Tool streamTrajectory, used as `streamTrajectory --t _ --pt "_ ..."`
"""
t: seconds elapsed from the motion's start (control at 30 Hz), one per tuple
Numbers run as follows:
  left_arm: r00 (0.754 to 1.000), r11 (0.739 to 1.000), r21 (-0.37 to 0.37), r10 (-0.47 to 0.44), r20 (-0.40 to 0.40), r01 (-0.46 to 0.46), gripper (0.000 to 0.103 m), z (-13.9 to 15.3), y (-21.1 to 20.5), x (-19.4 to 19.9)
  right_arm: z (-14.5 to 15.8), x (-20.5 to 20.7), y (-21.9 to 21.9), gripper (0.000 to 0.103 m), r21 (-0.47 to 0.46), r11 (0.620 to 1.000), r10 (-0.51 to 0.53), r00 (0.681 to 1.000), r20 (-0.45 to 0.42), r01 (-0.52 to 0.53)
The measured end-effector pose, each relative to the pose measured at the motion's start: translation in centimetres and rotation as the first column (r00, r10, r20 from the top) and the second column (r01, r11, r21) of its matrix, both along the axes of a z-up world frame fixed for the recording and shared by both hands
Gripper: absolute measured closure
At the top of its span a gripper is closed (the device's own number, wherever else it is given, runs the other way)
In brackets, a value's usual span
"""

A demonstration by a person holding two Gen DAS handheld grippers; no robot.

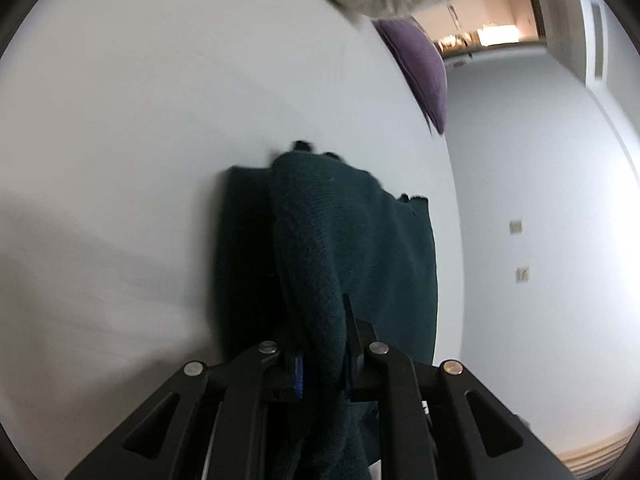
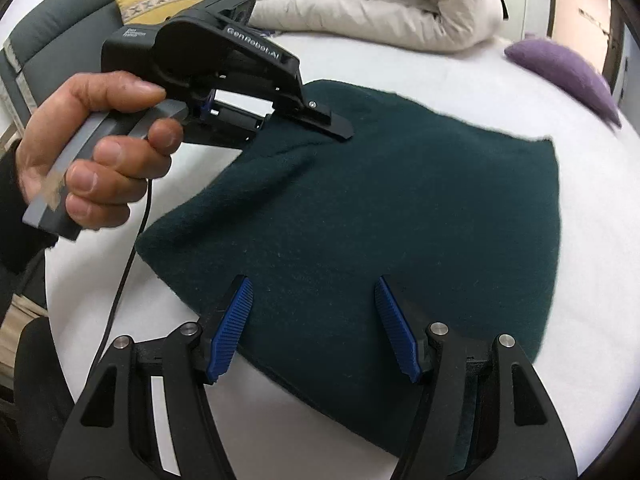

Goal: Fold small clothes

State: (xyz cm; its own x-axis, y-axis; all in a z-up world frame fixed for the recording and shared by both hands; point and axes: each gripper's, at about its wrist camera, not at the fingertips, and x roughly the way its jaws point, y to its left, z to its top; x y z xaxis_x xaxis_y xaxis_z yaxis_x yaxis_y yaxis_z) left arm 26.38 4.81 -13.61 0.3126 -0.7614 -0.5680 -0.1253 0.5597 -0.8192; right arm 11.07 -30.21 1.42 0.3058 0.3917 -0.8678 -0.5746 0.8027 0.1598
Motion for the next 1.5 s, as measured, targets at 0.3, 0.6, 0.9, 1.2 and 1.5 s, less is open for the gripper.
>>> streamTrajectory --t 0.3,0.6,0.9,1.2,1.5 --pt "0.974 0.962 0.244 0.064 0.219 -0.118 0.083 7.5 0.2 -3.4 1.8 1.7 -5.6 0.041 0.189 0.979 -0.057 0.996 -0.072 0.070" --pt "0.964 0.897 0.441 -0.139 0.225 0.026 0.085 5.9 -4.5 -6.2 1.8 2.8 -12.9 0.042 0.337 0.904 -0.192 0.954 -0.230 0.263" --pt "0.969 0.932 0.361 -0.075 0.234 -0.015 0.094 3.1 -4.9 -9.8 -0.4 0.3 -13.3 0.045 0.331 0.899 -0.193 0.937 -0.290 0.288" --pt "0.960 0.918 0.397 -0.101 0.263 -0.013 0.096 1.8 -4.1 -11.1 -2.2 1.4 -12.0 0.055 0.294 0.919 -0.168 0.937 -0.306 0.261" --pt "0.930 0.866 0.494 -0.114 0.349 -0.079 0.080 8.6 -3.2 -10.2 3.4 5.4 -16.1 0.052 0.392 0.858 -0.231 0.931 -0.283 0.332"
